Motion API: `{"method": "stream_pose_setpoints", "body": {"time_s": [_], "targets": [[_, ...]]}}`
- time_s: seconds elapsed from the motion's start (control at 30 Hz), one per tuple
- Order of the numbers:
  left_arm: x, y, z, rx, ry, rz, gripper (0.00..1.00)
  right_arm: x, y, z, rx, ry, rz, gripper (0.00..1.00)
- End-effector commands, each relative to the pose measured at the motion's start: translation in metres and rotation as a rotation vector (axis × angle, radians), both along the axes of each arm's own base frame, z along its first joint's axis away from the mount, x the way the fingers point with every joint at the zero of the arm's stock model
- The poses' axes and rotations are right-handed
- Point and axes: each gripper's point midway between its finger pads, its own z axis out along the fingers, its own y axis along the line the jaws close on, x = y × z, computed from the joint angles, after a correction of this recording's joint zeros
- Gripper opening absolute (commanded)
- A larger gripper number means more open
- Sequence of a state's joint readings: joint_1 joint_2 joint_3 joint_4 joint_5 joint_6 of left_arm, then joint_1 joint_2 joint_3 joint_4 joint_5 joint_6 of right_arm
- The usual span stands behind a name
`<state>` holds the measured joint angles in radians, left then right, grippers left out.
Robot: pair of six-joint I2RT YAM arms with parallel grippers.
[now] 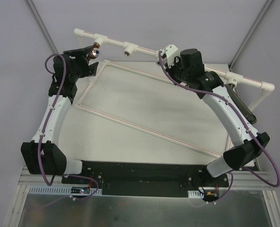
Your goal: Install the water faucets
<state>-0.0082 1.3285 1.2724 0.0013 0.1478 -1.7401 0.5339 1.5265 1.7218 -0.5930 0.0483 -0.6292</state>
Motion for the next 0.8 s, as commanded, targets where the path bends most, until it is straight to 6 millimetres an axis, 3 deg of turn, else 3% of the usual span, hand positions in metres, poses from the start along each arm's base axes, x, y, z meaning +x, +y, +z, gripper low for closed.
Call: {"method": "stream_pose_setpoints", "body": {"time_s": [0.0,0.23,0.3,0.5,0.63,0.67,0.77], "targets": [[0.011,-0.015,0.045,-0.074,-0.130,-0.025,0.71,-0.012,-0.008,0.027,0.035,-0.048,-0.013,0.00],[0.018,-0.020,0.031,-0.007,-0.159,-0.049,0.12,-0.022,-0.005,0.048,0.086,-0.068,0.011,0.00],[0.017,-0.019,0.028,0.065,-0.170,-0.057,0.00,-0.025,-0.004,0.053,0.097,-0.074,0.021,0.00],[0.009,-0.020,-0.001,0.424,-0.157,-0.133,0.00,-0.021,-0.006,0.048,0.075,-0.059,0.003,0.00],[-0.001,-0.012,-0.022,0.759,-0.165,-0.188,0.00,-0.028,-0.005,0.066,0.113,-0.069,0.014,0.01],[-0.003,-0.009,-0.026,0.845,-0.169,-0.204,0.00,-0.030,-0.006,0.073,0.123,-0.074,0.013,0.05],[-0.006,-0.003,-0.033,1.099,-0.222,-0.265,0.00,-0.035,-0.009,0.092,0.145,-0.098,0.009,0.33]]}}
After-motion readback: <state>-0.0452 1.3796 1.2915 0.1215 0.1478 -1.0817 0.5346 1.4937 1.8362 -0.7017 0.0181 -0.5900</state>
